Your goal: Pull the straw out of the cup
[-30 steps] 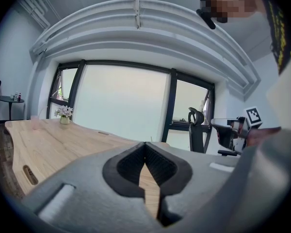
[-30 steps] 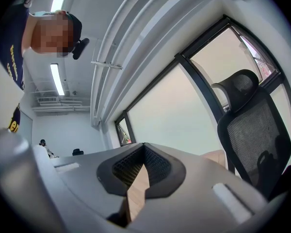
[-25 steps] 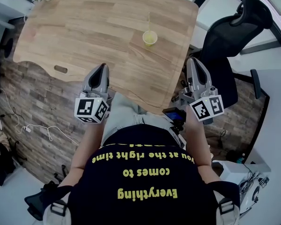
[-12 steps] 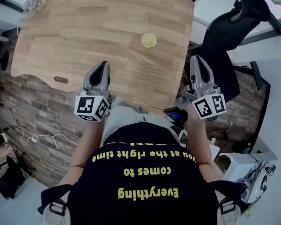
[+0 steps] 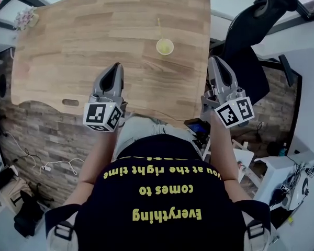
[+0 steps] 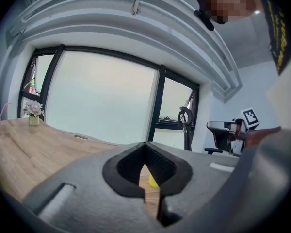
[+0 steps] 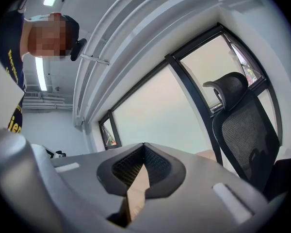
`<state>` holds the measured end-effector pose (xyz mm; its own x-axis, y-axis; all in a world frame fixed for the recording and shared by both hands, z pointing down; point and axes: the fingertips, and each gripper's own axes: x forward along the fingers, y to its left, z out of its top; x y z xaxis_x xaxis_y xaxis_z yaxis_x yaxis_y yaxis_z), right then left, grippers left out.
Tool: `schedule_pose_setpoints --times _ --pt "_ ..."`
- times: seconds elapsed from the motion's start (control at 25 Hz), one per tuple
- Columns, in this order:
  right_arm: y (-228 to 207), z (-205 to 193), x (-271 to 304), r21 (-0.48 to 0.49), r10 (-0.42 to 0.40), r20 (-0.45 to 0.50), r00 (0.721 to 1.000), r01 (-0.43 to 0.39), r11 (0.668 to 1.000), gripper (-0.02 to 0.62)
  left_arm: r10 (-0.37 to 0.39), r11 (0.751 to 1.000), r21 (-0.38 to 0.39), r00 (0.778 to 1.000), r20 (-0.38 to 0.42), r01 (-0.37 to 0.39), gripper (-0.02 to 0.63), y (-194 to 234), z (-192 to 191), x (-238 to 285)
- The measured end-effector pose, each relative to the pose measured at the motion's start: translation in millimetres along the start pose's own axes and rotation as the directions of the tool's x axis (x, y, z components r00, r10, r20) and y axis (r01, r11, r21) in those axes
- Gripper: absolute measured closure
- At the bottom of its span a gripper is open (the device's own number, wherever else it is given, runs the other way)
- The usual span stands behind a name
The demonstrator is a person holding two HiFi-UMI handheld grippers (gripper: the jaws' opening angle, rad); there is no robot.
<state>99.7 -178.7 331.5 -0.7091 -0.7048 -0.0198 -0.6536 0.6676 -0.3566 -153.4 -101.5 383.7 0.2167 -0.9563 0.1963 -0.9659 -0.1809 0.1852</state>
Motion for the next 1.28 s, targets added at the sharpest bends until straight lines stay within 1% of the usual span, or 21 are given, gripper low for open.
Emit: schedule_pose_setpoints --times 0.28,0.44,0.68,1.0,1.28 --pt "-5.2 -3.0 8.8 -0.002 -0.041 -0.004 0.999 0.041 0.999 0.588 -0.050 0.999 -0.003 0.999 -0.016 0.050 0.606 11.3 -0.1 18.2" --pt "-4.2 -8.4 17.1 0.002 -0.050 -0.015 0.999 0.050 0.999 0.588 -0.044 0.999 0.010 0.999 -0.013 0.044 0.606 21.0 1.1 24.0" --pt "-0.2 -18.1 32.1 0.001 -0.052 -0.034 0.998 0.052 0.999 0.586 -0.051 0.999 -0.005 0.999 -0.018 0.051 0.606 34.4 0.1 30.8" --pt "4.7 -38.7 57.1 0.005 -0.033 -0.085 0.996 0.033 0.999 0.571 -0.054 0.998 -0.025 0.998 -0.043 0.053 0.606 50.5 -10.3 35.7" --pt "17.0 -62.4 82.4 -0.014 0.018 -0.166 0.986 -0.020 1.000 0.551 -0.049 0.998 -0.033 0.997 -0.059 0.047 0.606 63.8 -16.9 34.4"
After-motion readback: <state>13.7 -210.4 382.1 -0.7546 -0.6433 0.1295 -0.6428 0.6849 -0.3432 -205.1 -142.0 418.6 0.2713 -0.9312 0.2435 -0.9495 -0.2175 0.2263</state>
